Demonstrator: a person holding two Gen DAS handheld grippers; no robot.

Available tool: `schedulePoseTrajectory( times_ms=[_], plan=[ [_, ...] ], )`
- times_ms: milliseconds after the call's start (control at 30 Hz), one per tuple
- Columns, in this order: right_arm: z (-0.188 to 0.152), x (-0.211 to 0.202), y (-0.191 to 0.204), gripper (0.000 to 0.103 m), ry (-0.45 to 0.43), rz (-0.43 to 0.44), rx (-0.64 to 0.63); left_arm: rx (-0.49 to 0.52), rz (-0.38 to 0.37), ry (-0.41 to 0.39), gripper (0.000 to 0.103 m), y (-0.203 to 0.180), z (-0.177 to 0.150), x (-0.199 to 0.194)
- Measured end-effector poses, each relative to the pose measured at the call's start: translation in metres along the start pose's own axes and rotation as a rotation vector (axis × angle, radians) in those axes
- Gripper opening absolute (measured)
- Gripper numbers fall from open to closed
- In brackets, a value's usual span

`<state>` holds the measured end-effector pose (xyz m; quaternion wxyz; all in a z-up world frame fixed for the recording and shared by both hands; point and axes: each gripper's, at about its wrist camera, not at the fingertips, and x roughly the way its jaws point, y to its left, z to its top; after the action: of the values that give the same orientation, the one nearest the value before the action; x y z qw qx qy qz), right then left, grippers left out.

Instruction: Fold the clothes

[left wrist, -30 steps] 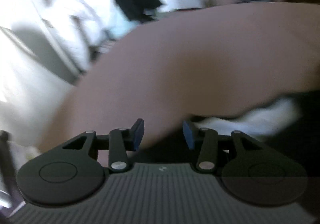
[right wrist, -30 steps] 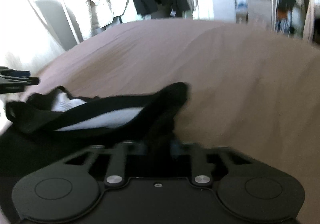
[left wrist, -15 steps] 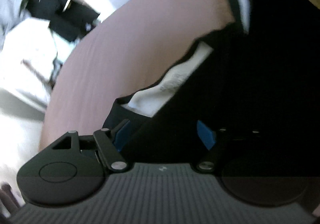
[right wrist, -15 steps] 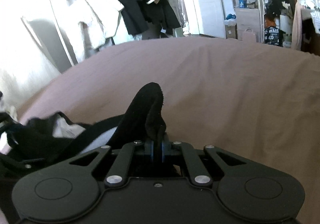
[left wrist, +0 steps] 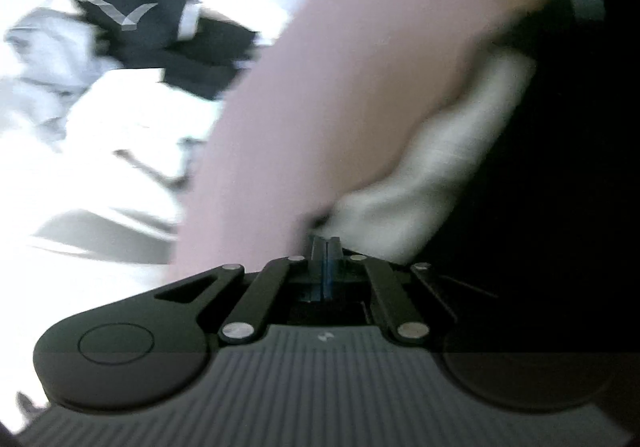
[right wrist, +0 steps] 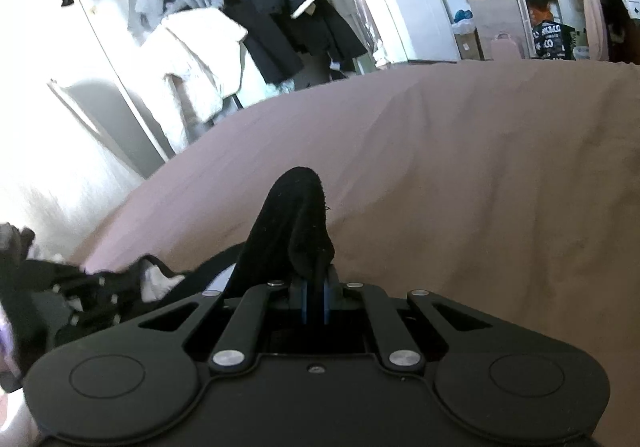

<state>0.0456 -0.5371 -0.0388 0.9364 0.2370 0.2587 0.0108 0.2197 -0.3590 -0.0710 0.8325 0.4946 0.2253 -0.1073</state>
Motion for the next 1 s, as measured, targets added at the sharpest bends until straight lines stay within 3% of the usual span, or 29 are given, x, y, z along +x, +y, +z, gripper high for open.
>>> schedulePoseTrajectory(
  times_ms=[100,133,200,267,367,433,467,500,567,600,700,767,833,900,967,1000],
  plan=[
    [0.001,-0.002,-0.003,0.007,-0.021,0.016,0.019,-0.164,0.06,0.032,0.0,0.038,0.011,0.014],
    [0.0,0.001,-0.003,0.007,-0.007,-0.018,0.008,-0.236,0.065,0.043,0.003,0.052,0.011,0.016],
    [-0.003,0.01,-0.005,0.007,0.041,-0.088,-0.001,-0.346,0.027,0.066,0.004,0.074,0.003,0.016],
    [-0.008,0.022,-0.008,0.007,0.11,-0.151,0.011,-0.429,-0.034,0.089,0.01,0.087,-0.012,0.012],
    [-0.011,0.024,-0.013,0.01,0.135,-0.16,0.033,-0.481,-0.116,0.117,0.031,0.094,-0.044,0.002],
    [-0.012,0.024,-0.013,0.013,0.132,-0.192,0.013,-0.5,-0.126,0.158,0.055,0.093,-0.064,-0.002],
    [-0.014,0.024,-0.015,0.014,0.128,-0.201,-0.001,-0.526,-0.123,0.195,0.064,0.093,-0.073,-0.001],
    [-0.015,0.024,-0.016,0.014,0.124,-0.21,-0.015,-0.57,-0.122,0.256,0.079,0.093,-0.08,0.005],
    [-0.019,0.032,-0.016,0.013,0.136,-0.241,-0.061,-0.67,-0.186,0.334,0.08,0.096,-0.099,0.015],
    [-0.02,0.033,-0.013,0.013,0.141,-0.257,-0.077,-0.703,-0.208,0.336,0.08,0.098,-0.106,0.015],
    [-0.014,0.024,0.004,0.014,0.105,-0.312,-0.154,-0.735,-0.239,0.279,0.08,0.103,-0.117,0.004],
    [-0.013,0.016,0.006,0.026,0.073,-0.406,-0.185,-0.766,-0.285,0.229,0.08,0.107,-0.125,-0.006],
    [-0.011,0.008,0.007,0.029,0.041,-0.503,-0.215,-0.799,-0.342,0.181,0.08,0.11,-0.132,-0.014],
    [-0.005,-0.008,0.003,0.03,-0.004,-0.464,-0.148,-0.828,-0.407,0.142,0.08,0.114,-0.138,-0.017],
    [0.001,-0.025,0.003,0.032,-0.045,-0.318,-0.032,-0.809,-0.449,0.116,0.077,0.111,-0.14,-0.014],
    [0.004,-0.031,0.005,0.032,-0.052,-0.219,0.018,-0.776,-0.467,0.111,0.07,0.108,-0.139,-0.01]
  ],
)
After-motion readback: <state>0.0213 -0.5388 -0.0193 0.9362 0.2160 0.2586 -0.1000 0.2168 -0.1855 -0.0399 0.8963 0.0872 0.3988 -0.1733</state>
